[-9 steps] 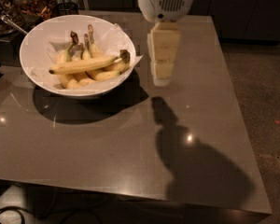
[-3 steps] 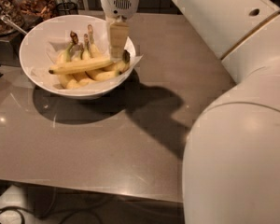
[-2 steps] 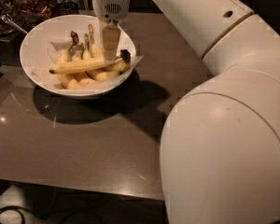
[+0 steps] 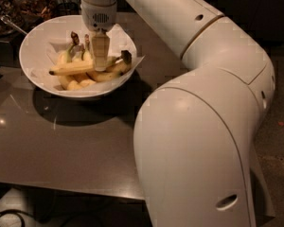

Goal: Pick banana from white bowl

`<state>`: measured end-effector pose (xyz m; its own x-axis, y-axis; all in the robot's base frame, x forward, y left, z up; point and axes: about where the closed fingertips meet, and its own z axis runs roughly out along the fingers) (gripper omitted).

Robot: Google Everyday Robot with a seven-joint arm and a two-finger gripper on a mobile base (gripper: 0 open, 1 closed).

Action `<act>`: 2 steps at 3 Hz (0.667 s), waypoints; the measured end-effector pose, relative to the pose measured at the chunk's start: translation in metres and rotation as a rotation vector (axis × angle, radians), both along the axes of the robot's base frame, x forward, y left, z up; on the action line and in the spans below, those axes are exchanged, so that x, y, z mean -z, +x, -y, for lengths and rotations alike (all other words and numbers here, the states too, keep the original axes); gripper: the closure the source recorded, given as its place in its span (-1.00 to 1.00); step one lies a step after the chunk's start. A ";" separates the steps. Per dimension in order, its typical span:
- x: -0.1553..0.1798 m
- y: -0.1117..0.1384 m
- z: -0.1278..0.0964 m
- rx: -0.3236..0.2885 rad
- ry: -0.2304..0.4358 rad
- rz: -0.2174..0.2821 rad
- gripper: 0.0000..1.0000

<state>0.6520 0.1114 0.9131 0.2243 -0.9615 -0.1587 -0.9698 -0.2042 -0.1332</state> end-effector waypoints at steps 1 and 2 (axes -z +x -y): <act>0.016 -0.009 -0.006 -0.002 0.000 -0.048 -0.34; 0.029 -0.018 -0.008 -0.004 0.004 -0.088 -0.36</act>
Offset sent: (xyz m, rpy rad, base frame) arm -0.0528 -0.0152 -0.0408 -0.0750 0.2194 0.0134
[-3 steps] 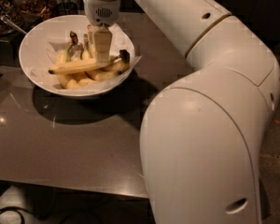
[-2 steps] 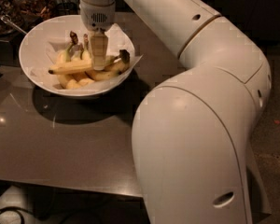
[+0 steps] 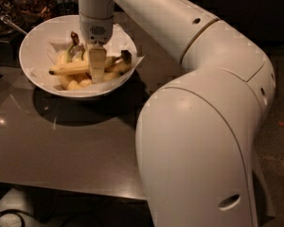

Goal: Pick banana from white bowl

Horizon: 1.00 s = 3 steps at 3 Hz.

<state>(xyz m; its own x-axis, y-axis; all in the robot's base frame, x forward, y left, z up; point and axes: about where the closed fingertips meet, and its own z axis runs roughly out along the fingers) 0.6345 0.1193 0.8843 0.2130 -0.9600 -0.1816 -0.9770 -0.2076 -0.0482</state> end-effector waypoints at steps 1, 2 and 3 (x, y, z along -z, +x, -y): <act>0.004 -0.008 0.006 -0.003 -0.016 0.006 0.02; 0.005 -0.003 0.000 -0.001 0.002 0.022 0.46; 0.007 0.001 -0.004 0.001 0.016 0.036 0.93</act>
Offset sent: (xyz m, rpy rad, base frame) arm -0.0065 -0.0051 -0.0032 -0.0123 -0.0052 0.0021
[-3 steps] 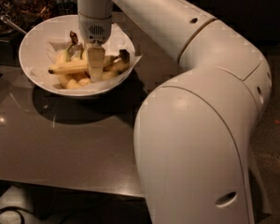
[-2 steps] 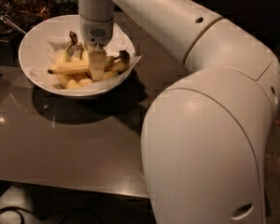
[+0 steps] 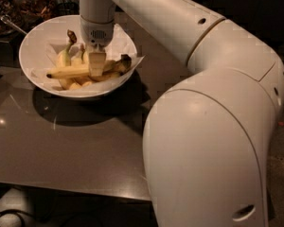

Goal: Pick banana from white bowl

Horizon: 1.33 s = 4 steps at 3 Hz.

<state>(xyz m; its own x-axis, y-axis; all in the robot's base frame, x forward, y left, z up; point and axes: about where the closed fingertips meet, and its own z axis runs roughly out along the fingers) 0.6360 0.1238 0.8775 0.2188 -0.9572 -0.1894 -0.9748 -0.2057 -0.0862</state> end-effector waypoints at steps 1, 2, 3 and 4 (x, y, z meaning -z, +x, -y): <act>0.000 0.002 -0.003 0.000 0.013 0.015 1.00; -0.017 -0.009 0.004 0.010 0.041 0.087 1.00; -0.057 -0.056 0.015 -0.030 0.087 0.202 1.00; -0.083 -0.096 0.024 -0.055 0.112 0.291 1.00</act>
Offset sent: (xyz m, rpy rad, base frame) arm -0.0783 -0.0253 0.0730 0.0634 -0.2400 0.0208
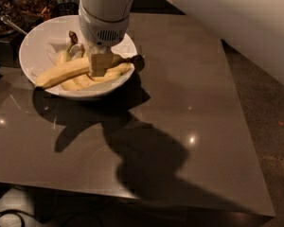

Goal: Pick banana from white bowl

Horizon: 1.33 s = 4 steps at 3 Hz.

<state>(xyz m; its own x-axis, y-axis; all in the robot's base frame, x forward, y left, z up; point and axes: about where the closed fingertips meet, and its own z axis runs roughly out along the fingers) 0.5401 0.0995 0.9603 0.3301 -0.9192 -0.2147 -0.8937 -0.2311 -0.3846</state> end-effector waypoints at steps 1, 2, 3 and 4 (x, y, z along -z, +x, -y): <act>0.000 0.000 0.000 0.000 0.000 0.000 1.00; -0.001 -0.005 -0.006 0.000 0.027 -0.011 1.00; -0.020 -0.053 -0.042 0.027 0.015 -0.004 1.00; -0.021 -0.054 -0.043 0.033 0.019 -0.005 1.00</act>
Offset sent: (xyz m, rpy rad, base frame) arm -0.0103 0.0135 0.0006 0.0612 0.0315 -0.0031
